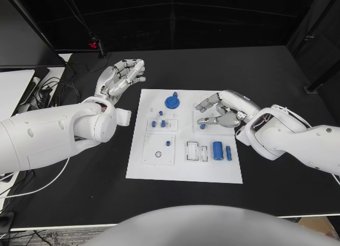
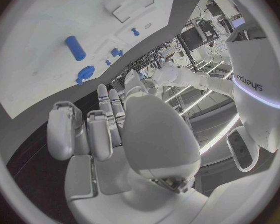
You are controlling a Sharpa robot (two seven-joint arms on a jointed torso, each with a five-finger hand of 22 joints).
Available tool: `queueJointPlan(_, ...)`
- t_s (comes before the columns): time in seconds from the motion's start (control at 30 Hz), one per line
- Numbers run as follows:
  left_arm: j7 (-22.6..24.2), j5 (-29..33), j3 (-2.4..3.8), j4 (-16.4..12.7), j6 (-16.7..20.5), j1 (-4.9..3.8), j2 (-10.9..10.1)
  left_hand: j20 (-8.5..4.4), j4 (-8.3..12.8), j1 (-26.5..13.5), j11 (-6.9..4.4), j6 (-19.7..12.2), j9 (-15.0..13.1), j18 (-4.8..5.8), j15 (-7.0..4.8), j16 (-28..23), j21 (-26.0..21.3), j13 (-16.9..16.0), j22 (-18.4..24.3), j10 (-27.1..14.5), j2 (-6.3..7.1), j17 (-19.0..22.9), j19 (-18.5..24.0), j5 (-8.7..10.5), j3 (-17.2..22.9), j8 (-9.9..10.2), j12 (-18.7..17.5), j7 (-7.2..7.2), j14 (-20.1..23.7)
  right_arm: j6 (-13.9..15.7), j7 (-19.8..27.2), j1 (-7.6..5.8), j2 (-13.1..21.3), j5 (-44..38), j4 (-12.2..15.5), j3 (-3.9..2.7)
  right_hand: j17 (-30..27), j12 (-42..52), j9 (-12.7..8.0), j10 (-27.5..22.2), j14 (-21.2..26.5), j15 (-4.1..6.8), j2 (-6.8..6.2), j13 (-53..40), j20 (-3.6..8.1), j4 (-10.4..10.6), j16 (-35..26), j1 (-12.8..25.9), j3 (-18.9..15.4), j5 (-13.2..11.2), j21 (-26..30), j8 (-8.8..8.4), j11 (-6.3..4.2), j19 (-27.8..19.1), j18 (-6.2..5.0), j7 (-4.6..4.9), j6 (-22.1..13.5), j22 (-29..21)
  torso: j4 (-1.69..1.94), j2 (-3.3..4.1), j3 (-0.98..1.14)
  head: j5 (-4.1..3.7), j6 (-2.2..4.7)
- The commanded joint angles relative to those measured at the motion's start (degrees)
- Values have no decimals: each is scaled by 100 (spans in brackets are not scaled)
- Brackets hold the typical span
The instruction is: Assemble the parts on the task board
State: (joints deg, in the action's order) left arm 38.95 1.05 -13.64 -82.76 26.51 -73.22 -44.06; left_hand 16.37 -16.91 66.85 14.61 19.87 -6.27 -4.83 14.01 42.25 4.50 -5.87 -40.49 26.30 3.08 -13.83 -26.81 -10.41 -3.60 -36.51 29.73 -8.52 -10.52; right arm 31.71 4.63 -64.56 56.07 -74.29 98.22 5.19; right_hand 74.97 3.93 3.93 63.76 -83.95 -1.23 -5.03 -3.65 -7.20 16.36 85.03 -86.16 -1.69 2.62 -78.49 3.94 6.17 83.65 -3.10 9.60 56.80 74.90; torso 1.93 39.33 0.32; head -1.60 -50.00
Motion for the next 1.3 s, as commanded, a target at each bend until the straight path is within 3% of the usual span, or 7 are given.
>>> queueJointPlan(0.03,975,42,6,3,-29,-7,13,17,1,-1,5,-25,8,4,-5,22,-29,8,8,-31,-65,8,-30,-34,31,-22,35,-829,51,-179,-183,-12,64,1,-67,2,454,-19,-7,-70,-409,-30,-40,5,-27,24,-27,98,38,19,-46,-21,6,106,27,2,-79,1009,-5,-23,4,-75,0)
queueJointPlan(0.23,976,43,6,5,-28,-6,-3,17,1,-1,5,-25,8,4,-5,22,-29,8,8,-31,-65,8,-30,-34,31,-22,35,-829,51,-269,-893,-12,102,-375,-157,4,463,15,2,-145,-415,-52,-358,-5,-47,49,-3,460,133,17,-80,-1,31,125,33,33,-108,1028,-27,-18,1,-123,0)
queueJointPlan(0.33,976,43,6,7,-33,-5,-17,17,2,9,6,-29,11,3,-3,34,-29,12,12,-35,-81,21,-30,-39,36,-33,51,-830,56,-383,-1133,-11,67,-493,-196,6,444,22,5,-152,-412,-58,-405,-5,-53,48,-9,509,159,16,-76,6,40,122,32,41,-96,1027,-28,-21,1,-147,0)
queueJointPlan(0.67,979,44,6,9,-40,-4,-37,17,3,15,6,-32,14,3,-2,41,-28,14,14,-39,-87,28,-29,-42,38,-38,60,-830,59,-683,-1443,-6,-79,-693,-262,8,363,61,10,-99,-395,-44,-405,-14,-49,34,-43,476,228,15,-46,16,13,106,22,11,-76,1014,6,-10,12,-107,0)
queueJointPlan(0.87,981,44,6,13,-34,-3,-31,17,3,15,6,-32,14,3,-2,41,-28,14,14,-39,-87,28,-29,-42,38,-38,60,-830,59,-829,-1530,-2,-190,-780,-330,8,305,107,20,-8,-382,-7,-342,-16,-23,16,-67,378,304,13,-15,43,-30,90,13,-36,-9,1002,-7,-13,-2,-82,0)
queueJointPlan(1.17,981,44,6,30,-42,-3,-17,17,3,24,7,-39,19,3,1,57,-28,20,18,-48,-103,43,-28,-57,40,-50,77,-830,65,-1039,-1722,14,-369,-961,-409,9,321,145,21,104,-389,22,-208,-12,7,-29,-49,154,400,12,-25,53,-62,94,17,-63,48,1008,-12,-16,13,-83,0)
queueJointPlan(1.3,980,44,6,40,-46,1,-24,17,3,29,8,-42,21,3,2,64,-28,22,20,-52,-111,50,-27,-64,42,-56,85,-830,68,-1129,-1791,23,-442,-1004,-443,9,290,153,17,138,-383,27,-174,-11,13,-36,-62,102,413,11,-1,48,-66,81,11,-63,50,998,-18,-28,8,-71,0)
